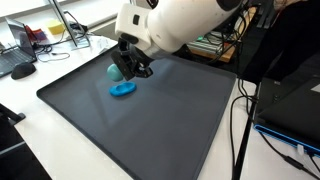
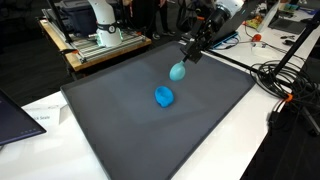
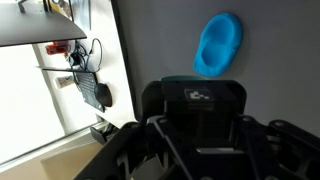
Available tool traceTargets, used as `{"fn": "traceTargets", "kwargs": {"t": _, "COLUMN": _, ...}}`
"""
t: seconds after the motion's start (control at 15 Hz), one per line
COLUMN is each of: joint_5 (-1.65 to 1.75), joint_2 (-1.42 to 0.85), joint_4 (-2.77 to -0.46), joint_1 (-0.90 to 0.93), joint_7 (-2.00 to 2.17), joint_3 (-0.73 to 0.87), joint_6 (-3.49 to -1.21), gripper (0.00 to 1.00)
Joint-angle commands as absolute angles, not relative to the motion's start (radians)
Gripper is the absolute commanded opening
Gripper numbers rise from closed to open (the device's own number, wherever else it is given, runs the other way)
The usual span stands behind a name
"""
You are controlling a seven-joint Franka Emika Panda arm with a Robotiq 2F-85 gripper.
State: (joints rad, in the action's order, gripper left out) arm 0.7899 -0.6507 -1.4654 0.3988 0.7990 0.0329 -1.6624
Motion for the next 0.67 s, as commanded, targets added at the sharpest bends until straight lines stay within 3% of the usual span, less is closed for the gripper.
{"fn": "traceTargets", "kwargs": {"t": 0.0, "joint_5": 0.856, "joint_2": -0.737, "joint_4": -1.375, "joint_1": 0.429, "joint_7": 0.814, "joint_3": 0.026, "joint_6": -1.578, "gripper": 0.22}}
{"fn": "traceTargets", "kwargs": {"t": 0.6, "joint_5": 0.919, "joint_2": -0.877, "joint_4": -1.276, "joint_1": 0.464, "joint_7": 0.775, "joint_3": 0.012, "joint_6": -1.515, "gripper": 0.22}}
